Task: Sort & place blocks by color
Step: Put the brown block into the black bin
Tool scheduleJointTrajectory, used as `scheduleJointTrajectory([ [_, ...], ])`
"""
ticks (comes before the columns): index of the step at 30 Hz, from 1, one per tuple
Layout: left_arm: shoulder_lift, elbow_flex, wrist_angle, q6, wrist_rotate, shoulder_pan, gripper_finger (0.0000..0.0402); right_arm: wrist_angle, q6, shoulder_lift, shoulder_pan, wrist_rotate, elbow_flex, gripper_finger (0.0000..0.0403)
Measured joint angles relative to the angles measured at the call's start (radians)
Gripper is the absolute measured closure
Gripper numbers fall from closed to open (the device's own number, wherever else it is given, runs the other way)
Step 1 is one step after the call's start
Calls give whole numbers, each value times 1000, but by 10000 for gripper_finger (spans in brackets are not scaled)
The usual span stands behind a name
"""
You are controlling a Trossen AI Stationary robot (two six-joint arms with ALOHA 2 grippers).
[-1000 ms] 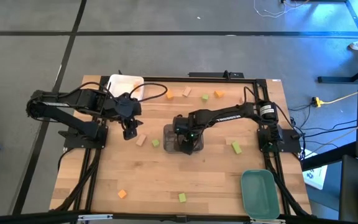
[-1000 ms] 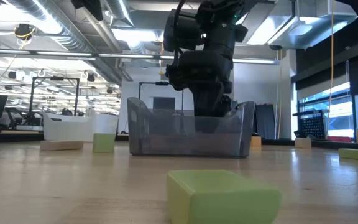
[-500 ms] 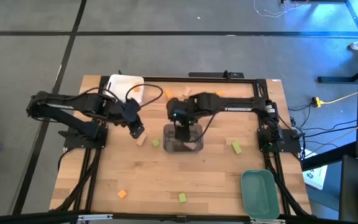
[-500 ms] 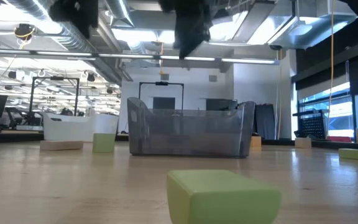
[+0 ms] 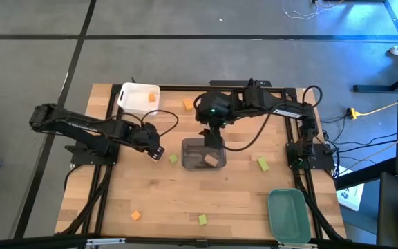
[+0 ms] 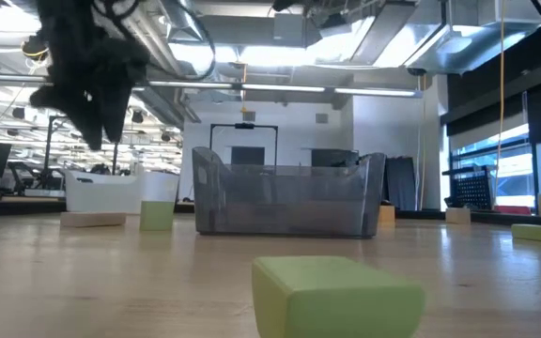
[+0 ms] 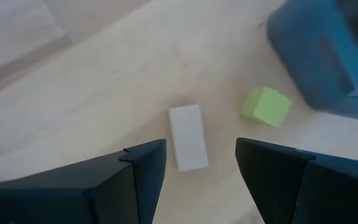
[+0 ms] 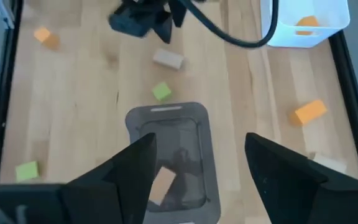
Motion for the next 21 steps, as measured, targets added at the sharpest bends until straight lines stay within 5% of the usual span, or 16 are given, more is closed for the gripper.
scheduleJointTrajectory([
  [8, 17, -130, 152, -23, 6, 0, 215, -13, -89, -9, 0, -205, 0, 159],
  [21, 216, -182, 328, 30, 68, 0, 215, -12, -96, -9, 0, -216, 0, 159],
])
